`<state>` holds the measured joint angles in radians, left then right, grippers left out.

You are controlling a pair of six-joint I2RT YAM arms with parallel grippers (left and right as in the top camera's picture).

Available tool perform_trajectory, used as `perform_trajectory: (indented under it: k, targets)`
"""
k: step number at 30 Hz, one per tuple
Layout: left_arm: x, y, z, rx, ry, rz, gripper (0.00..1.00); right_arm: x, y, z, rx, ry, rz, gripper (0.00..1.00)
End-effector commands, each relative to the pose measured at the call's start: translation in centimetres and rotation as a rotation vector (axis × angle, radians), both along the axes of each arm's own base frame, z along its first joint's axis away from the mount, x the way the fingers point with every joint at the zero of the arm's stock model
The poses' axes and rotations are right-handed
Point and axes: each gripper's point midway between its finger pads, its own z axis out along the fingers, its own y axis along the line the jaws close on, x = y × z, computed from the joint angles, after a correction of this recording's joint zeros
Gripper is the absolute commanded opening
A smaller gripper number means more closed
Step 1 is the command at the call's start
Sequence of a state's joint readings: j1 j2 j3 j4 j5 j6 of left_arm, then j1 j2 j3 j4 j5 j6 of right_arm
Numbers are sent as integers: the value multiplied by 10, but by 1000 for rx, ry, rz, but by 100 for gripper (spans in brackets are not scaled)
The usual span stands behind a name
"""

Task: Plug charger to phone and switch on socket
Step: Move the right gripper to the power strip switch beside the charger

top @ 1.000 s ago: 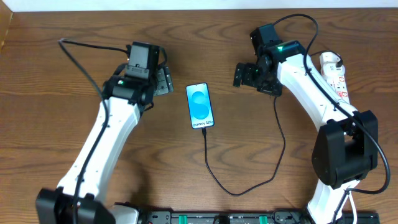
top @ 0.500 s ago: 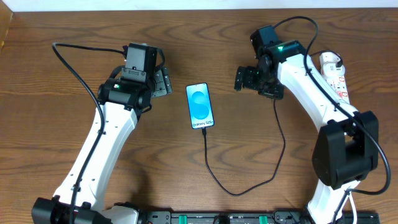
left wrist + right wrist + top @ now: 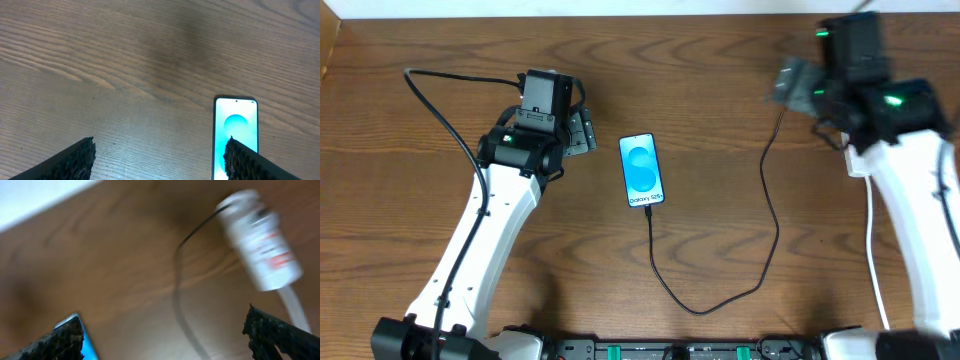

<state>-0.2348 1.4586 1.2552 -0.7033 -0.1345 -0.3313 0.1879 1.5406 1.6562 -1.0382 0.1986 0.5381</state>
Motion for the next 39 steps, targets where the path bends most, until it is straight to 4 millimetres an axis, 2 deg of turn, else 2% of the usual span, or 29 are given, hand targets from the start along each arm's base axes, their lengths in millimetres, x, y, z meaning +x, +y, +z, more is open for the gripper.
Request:
perform_trajectory:
  k: [1, 4, 10, 14, 17, 20, 24, 26, 28, 30, 36, 39]
  targets:
    - [1, 4, 6, 22, -14, -3, 82, -2, -59, 18, -135, -36, -94, 99]
    - [1, 4, 6, 22, -14, -3, 82, -2, -88, 9, -127, 5, -86, 99]
    - [1, 4, 6, 22, -14, -3, 82, 1, -129, -20, -43, 81, 43, 99]
    - [1, 4, 6, 22, -14, -3, 82, 0, -162, -47, -12, 143, 15, 99]
    - [1, 4, 6, 22, -14, -3, 82, 1, -179, -73, 10, 198, -10, 99]
    - [1, 4, 6, 22, -14, -3, 82, 7, -178, -101, 59, 251, 34, 98]
    - [1, 4, 6, 22, -14, -3, 82, 25, -157, -134, 142, 257, 225, 88]
    - [1, 4, 6, 22, -14, -3, 82, 31, -152, -148, 166, 260, 274, 89]
    - [1, 4, 6, 22, -14, -3, 82, 33, -154, -163, 175, 283, 271, 95]
    - [1, 4, 6, 22, -14, -3, 82, 33, -155, -176, 183, 310, 267, 96]
    - [1, 4, 6, 22, -14, -3, 82, 40, -159, -195, 189, 319, 265, 97]
    - [1, 4, 6, 22, -14, -3, 82, 48, -162, -197, 173, 292, 266, 91]
